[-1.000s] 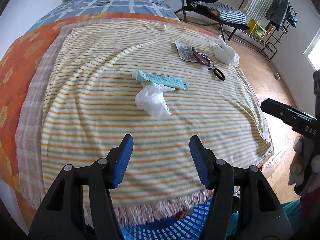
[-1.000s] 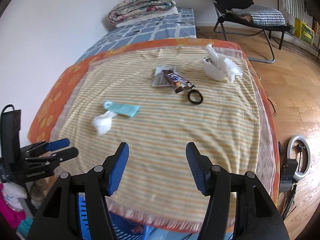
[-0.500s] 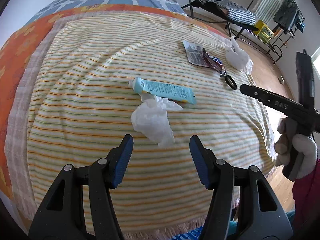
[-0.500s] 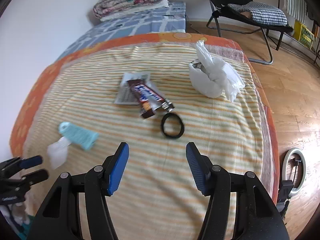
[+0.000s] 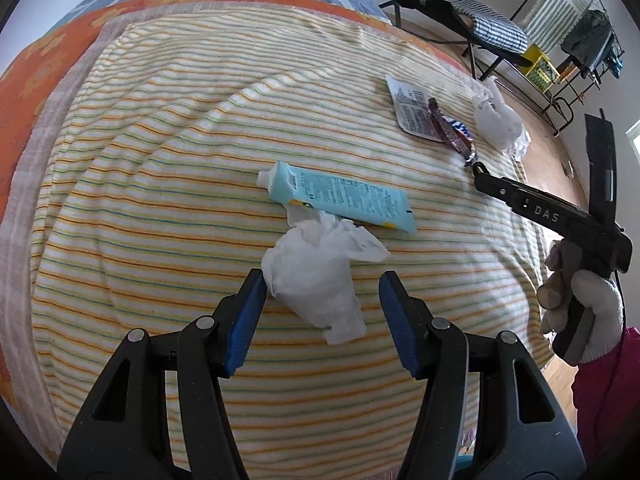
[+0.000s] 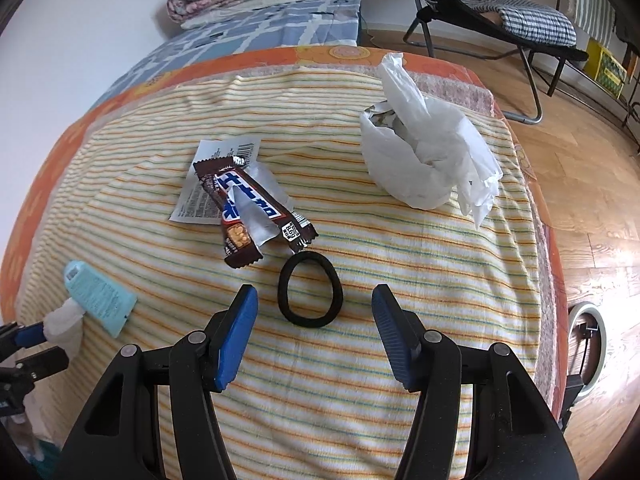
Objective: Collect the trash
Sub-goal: 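Close the left tool on the white tissue while the right tool grasps the black hair tie, then carry the tissue and hair tie over the blue basket with both tools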
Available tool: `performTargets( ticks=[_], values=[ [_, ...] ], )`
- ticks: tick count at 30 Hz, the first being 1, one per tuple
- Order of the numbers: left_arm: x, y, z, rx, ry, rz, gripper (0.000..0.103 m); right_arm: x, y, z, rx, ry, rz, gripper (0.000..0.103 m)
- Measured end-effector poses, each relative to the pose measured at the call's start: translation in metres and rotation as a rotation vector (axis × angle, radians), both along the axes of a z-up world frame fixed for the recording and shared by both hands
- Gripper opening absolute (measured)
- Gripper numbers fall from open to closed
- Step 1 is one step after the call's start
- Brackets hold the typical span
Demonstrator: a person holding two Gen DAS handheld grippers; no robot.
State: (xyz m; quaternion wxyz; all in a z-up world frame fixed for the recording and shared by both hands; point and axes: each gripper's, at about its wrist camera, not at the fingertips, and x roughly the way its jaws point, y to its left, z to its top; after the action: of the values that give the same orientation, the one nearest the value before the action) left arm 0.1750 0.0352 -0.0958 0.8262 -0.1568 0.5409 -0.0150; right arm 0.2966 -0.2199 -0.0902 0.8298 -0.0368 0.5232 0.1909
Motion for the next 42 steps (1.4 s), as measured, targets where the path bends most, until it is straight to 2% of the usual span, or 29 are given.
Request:
performTargets(
  ticks=[9, 11, 13, 15, 16, 19, 23, 30, 42],
  values=[
    [0.007, -0.004, -0.004, 0.002, -0.001, -0.014, 0.060, 0.004, 0.010, -0.002, 0.005, -0.011, 0.040, 0.058],
    [0.007, -0.005, -0.004, 0.015, -0.001, -0.018, 0.053, 0.001, 0.014, -0.004, -0.021, -0.020, 0.052, 0.058],
    [0.007, -0.004, -0.004, 0.024, 0.001, -0.021, 0.045, -0.001, 0.017, -0.005, -0.042, -0.026, 0.063, 0.047],
    [0.008, -0.002, -0.005, 0.022, 0.002, -0.018, 0.039, -0.003, 0.017, -0.005, -0.049, -0.032, 0.067, 0.042],
    [0.007, -0.001, -0.005, 0.023, 0.002, -0.015, 0.035, -0.003, 0.016, -0.005, -0.048, -0.031, 0.067, 0.036],
    [0.006, 0.000, -0.004, 0.024, -0.002, -0.010, 0.032, -0.003, 0.012, -0.004, -0.041, -0.025, 0.059, 0.020],
    [0.003, 0.000, -0.002, 0.037, -0.014, -0.012, 0.028, -0.006, 0.009, -0.003, -0.041, -0.023, 0.063, 0.007],
    [-0.004, 0.006, 0.005, 0.036, -0.033, -0.009, 0.027, -0.014, 0.006, 0.004, -0.025, -0.034, 0.068, 0.006],
    [-0.038, 0.012, 0.028, 0.036, -0.082, -0.016, 0.027, -0.048, 0.006, 0.042, 0.049, -0.081, 0.090, 0.006]
  ],
)
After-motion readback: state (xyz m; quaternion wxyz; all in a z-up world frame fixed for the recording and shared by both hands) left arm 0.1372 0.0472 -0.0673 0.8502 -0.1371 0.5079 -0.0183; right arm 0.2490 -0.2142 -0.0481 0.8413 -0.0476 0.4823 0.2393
